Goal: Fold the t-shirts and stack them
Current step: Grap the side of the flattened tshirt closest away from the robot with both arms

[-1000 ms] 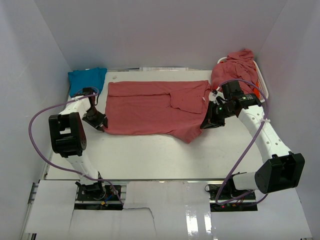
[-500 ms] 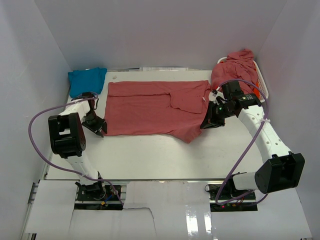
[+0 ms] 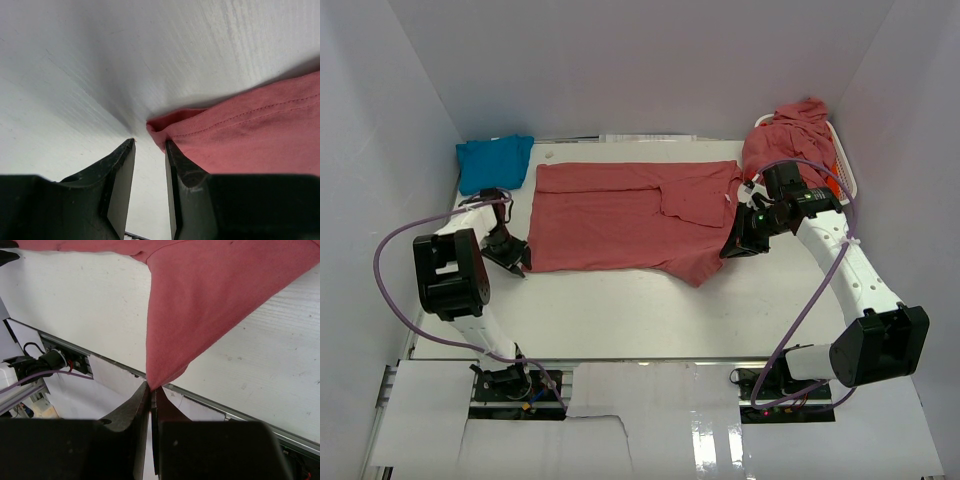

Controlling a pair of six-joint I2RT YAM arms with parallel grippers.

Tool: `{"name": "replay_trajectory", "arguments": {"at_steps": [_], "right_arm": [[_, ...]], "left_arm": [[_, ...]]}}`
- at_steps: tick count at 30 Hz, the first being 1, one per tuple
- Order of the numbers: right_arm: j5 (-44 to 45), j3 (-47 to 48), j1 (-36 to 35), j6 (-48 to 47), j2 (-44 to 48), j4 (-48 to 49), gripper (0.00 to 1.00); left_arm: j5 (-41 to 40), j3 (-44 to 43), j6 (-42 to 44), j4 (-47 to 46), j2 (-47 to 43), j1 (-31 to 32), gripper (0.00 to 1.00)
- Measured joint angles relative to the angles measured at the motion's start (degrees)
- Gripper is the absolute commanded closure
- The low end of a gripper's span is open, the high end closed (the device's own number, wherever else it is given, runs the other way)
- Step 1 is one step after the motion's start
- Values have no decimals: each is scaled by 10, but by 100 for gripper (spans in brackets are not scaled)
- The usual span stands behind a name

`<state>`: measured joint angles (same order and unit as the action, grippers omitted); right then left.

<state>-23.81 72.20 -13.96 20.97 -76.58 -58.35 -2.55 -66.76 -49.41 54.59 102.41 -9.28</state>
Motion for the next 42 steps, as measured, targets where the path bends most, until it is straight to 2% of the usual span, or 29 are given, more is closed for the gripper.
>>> {"name": "replay_trajectory", "arguments": {"at_steps": [13,21,30,33,35,36,37,38,42], "right_arm": [[-4,0,0,-2,0,0,92],[-4,0,0,-4,-5,0,92],[-6,42,0,-5,-28,-4,92],[-8,48,0,-5,-28,-4,92],[-9,49,0,-6,-28,-5,92],[-9,49,0,-6,-28,-6,92],[-10,49,0,-6,-28,-7,92],[-10,49,0,-6,-28,-7,92],[-12,49,0,-6,-28,-8,92]], "left_arm": [[0,23,-9,-29,-14,0,58],[3,41,-10,-46,-14,0,69],[5,44,-10,-54,-16,0,72],[5,44,-9,-56,-16,0,76],[7,44,-8,-59,-16,0,83],[7,44,-7,-61,-16,0,86],[8,44,-6,-62,-16,0,97],[9,44,-7,-64,-16,0,100],[11,44,0,-67,-16,0,100]]}}
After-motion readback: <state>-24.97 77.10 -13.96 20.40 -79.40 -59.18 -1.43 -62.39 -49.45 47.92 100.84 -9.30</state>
